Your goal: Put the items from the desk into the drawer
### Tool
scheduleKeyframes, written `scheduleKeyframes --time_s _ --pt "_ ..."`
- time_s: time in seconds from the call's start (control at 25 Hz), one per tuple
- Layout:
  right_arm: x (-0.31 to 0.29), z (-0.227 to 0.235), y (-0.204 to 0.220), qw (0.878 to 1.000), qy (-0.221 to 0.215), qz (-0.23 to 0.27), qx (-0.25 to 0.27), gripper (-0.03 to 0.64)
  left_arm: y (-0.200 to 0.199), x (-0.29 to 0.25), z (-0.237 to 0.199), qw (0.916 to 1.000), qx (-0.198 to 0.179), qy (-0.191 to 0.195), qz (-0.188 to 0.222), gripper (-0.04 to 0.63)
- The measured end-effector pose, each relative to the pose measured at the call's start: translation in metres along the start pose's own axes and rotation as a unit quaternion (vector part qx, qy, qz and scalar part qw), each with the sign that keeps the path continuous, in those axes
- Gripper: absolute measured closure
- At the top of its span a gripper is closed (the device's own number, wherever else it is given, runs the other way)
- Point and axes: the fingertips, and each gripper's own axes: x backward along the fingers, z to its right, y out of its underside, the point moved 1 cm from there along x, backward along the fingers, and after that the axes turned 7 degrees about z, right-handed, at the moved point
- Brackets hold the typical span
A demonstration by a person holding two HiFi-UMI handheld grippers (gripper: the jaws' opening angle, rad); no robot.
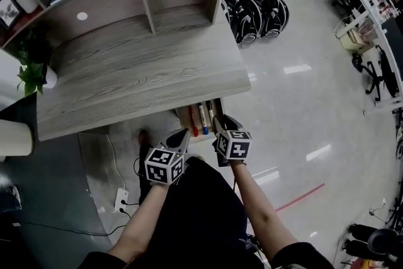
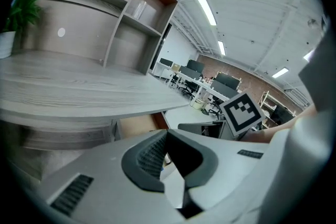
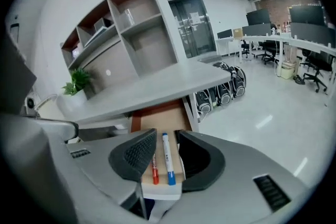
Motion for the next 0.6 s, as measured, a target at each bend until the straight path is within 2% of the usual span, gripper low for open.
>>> scheduleKeyframes --time_s 0.16,0.32,0.4,0.48,0.6 --pt "0.019 -0.013 -0.033 0.999 -0.026 0.036 -0.012 0.505 -0.018 0.002 0.004 0.9998 -0.002 0.002 0.02 0.598" --pt "0.045 -0.036 -0.075 0.993 -0.08 0.079 -0.027 0.505 -0.052 0.008 0.014 0.9984 -0.014 0.015 0.053 0.598" --pt "0.059 -0.048 -0.103 0.987 -0.102 0.115 -0.04 0.535 -0.071 0.012 0.018 0.9968 -0.023 0.02 0.074 0.598" --pt "0.075 -0.058 -0.131 0.981 -0.115 0.148 -0.051 0.624 -0.092 0.017 0.024 0.9944 -0.032 0.027 0.097 0.598" --pt "0.106 -0.08 -0.173 0.964 -0.156 0.207 -0.065 0.624 -0.123 0.029 0.038 0.9887 -0.052 0.041 0.135 0.6"
